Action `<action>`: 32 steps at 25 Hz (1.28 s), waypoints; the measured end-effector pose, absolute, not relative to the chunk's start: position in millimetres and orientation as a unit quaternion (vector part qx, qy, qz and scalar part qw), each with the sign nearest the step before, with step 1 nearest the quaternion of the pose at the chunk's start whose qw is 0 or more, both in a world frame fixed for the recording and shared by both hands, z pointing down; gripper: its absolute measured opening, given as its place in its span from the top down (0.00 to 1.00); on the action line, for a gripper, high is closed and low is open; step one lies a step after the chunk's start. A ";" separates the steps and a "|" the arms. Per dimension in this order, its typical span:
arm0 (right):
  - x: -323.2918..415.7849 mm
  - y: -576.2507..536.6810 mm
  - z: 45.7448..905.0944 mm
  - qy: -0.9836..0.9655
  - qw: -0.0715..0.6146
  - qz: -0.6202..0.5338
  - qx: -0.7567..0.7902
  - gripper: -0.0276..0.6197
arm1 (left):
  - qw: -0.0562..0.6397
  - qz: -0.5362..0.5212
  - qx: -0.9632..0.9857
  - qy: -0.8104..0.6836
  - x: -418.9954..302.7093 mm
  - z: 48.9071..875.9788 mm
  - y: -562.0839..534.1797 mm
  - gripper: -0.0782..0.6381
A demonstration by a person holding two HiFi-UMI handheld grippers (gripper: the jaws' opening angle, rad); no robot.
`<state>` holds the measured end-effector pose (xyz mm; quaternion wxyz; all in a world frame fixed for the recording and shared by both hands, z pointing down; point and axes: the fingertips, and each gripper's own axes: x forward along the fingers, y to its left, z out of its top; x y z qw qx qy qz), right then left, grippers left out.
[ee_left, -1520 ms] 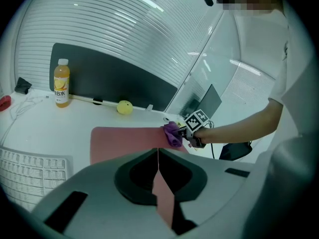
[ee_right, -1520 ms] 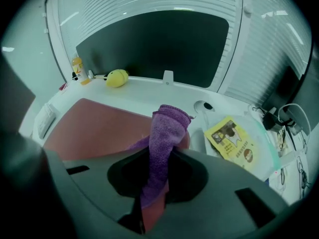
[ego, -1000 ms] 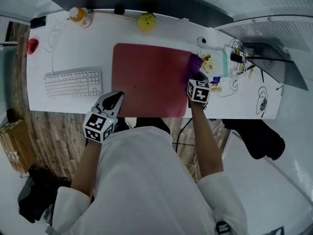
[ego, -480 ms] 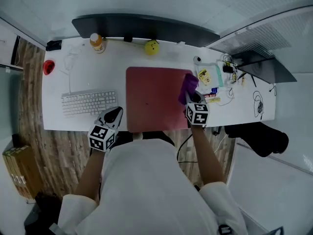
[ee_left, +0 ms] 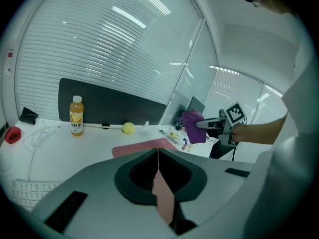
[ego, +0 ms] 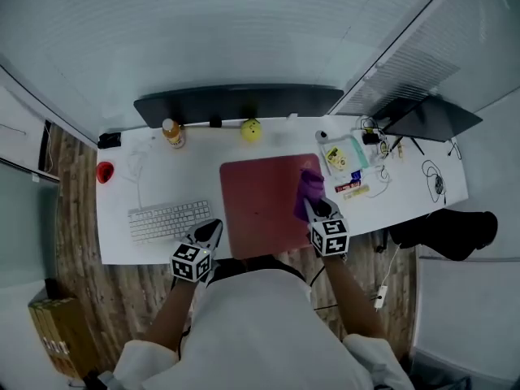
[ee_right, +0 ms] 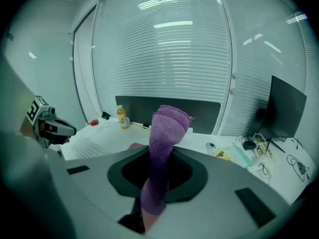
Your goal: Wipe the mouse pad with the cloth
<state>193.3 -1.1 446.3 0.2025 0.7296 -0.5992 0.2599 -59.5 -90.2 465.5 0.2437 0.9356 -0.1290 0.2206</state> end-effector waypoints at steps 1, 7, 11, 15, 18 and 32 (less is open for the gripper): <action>191.0 3.2 442.4 -0.605 0.197 0.257 0.727 0.84 | 0.241 0.216 0.937 -0.135 -56.7 460.2 -89.3 0.86; 191.2 36.7 415.0 -0.629 0.158 0.246 0.721 0.84 | 0.230 0.188 0.940 -0.167 -36.4 426.8 -69.3 0.86; 199.1 66.3 396.7 -0.642 0.140 0.236 0.716 0.84 | 0.215 0.173 0.945 -0.177 -20.7 409.8 -42.8 0.86; 201.8 103.0 386.8 -0.658 0.132 0.230 0.705 0.84 | 0.205 0.153 0.948 -0.190 -11.8 388.6 -9.2 0.86; 204.3 126.5 383.9 -0.669 0.136 0.224 0.695 0.84 | 0.196 0.143 0.949 -0.200 -8.6 375.9 14.3 0.86; 183.7 178.4 365.8 -0.700 0.112 0.196 0.677 0.84 | 0.167 0.122 0.948 -0.242 -42.1 340.9 73.0 0.86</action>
